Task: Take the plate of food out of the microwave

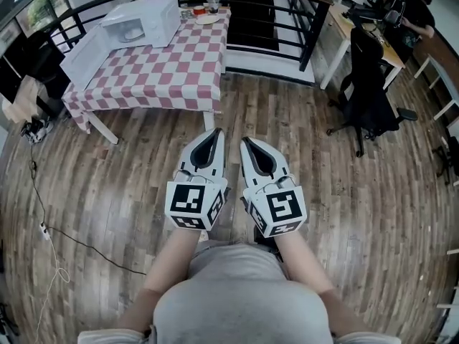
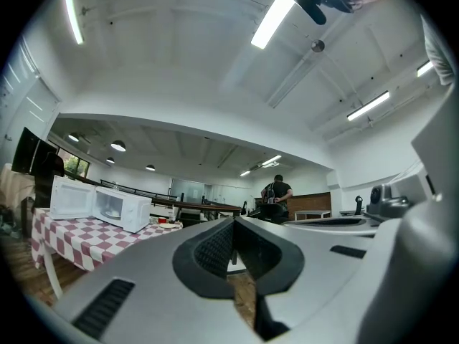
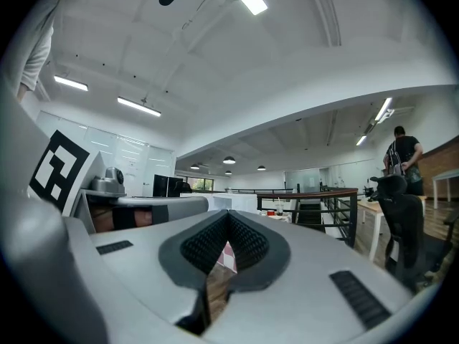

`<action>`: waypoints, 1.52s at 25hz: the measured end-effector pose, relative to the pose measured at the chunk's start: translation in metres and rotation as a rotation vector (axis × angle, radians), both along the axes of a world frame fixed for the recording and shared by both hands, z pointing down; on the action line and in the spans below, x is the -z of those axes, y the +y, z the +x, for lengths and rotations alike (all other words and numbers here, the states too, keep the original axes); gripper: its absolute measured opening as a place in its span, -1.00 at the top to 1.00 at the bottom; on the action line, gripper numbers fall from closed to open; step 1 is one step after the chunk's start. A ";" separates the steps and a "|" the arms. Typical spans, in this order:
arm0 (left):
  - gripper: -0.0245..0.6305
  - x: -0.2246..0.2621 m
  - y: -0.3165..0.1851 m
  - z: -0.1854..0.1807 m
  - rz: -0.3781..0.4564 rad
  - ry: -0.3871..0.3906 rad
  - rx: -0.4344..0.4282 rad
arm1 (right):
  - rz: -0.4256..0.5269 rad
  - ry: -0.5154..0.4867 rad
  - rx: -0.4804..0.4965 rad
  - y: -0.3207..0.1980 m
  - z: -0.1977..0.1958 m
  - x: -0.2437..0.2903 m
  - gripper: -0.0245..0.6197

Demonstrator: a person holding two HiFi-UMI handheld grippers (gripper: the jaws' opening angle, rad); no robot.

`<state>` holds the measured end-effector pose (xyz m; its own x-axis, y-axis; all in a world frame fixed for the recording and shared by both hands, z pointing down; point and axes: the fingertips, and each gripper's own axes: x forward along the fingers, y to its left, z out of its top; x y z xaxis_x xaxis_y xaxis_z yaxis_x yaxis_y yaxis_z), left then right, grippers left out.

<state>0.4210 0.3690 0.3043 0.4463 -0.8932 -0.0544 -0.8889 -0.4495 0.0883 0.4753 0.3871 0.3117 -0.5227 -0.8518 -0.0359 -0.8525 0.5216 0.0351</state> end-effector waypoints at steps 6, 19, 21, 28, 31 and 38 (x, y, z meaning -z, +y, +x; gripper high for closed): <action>0.93 -0.004 -0.014 -0.037 -0.011 -0.003 -0.004 | -0.011 -0.017 -0.009 -0.015 -0.035 -0.003 0.84; 0.93 -0.007 -0.047 -0.136 -0.020 -0.007 0.017 | -0.015 -0.034 -0.005 -0.053 -0.127 -0.004 0.84; 0.92 -0.007 -0.050 -0.147 -0.020 -0.011 0.021 | -0.018 -0.038 -0.002 -0.058 -0.138 -0.004 0.84; 0.93 -0.008 -0.060 -0.188 -0.024 0.002 0.067 | -0.029 -0.023 0.041 -0.065 -0.177 -0.010 0.84; 0.93 -0.008 -0.066 -0.201 -0.023 0.005 0.088 | -0.041 -0.024 0.055 -0.073 -0.188 -0.013 0.85; 0.93 -0.008 -0.084 -0.228 -0.029 0.010 0.136 | -0.050 -0.021 0.103 -0.091 -0.215 -0.014 0.84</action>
<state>0.1929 0.2848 0.3127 0.3203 -0.9468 -0.0317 -0.9405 -0.3218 0.1087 0.2599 0.2958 0.3253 -0.6073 -0.7945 -0.0067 -0.7944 0.6073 -0.0104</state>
